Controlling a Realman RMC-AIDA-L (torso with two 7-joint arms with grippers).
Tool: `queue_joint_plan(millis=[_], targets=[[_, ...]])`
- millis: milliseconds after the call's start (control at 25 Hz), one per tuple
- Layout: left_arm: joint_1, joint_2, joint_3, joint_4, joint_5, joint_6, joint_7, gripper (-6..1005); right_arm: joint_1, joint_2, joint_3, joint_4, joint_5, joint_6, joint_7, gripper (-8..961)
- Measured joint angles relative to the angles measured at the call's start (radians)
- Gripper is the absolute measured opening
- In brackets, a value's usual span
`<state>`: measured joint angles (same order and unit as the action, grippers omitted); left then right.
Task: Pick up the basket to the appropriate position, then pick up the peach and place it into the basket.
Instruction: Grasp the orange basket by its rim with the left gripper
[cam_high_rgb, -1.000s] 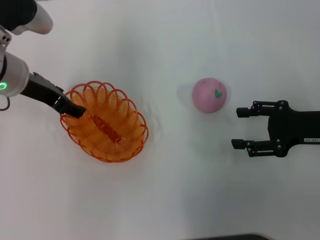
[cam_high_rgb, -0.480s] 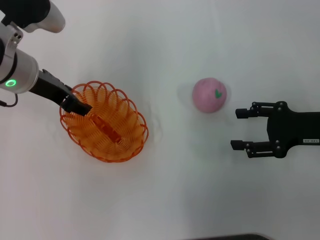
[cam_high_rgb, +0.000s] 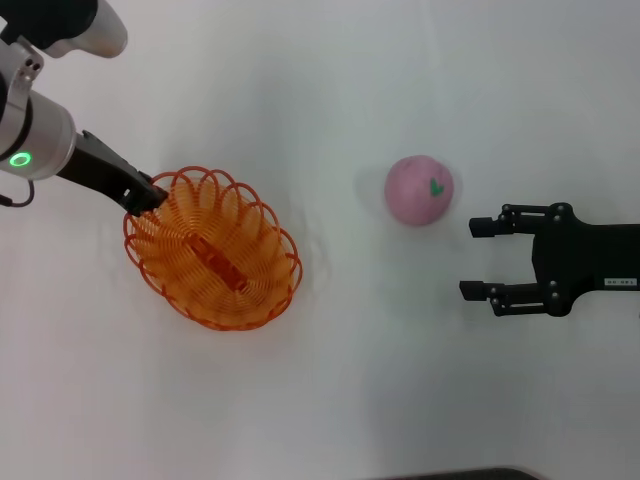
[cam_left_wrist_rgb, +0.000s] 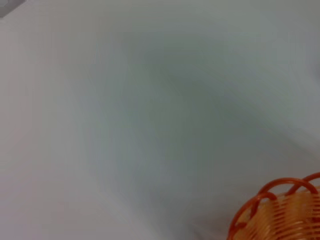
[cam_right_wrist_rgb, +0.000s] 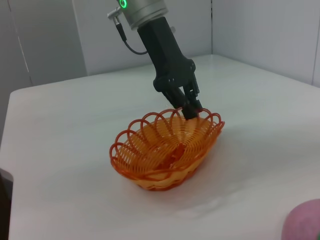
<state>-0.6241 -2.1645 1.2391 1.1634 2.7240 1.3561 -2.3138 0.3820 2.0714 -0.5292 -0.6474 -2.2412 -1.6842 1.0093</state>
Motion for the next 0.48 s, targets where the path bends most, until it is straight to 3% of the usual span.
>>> queue_joint_plan(millis=[480], targets=[[-0.002, 0.001, -0.003, 0.003, 0.004, 0.005, -0.002, 116, 0.002, 0.000, 0.001, 0.000, 0.000, 0.000, 0.000, 797]])
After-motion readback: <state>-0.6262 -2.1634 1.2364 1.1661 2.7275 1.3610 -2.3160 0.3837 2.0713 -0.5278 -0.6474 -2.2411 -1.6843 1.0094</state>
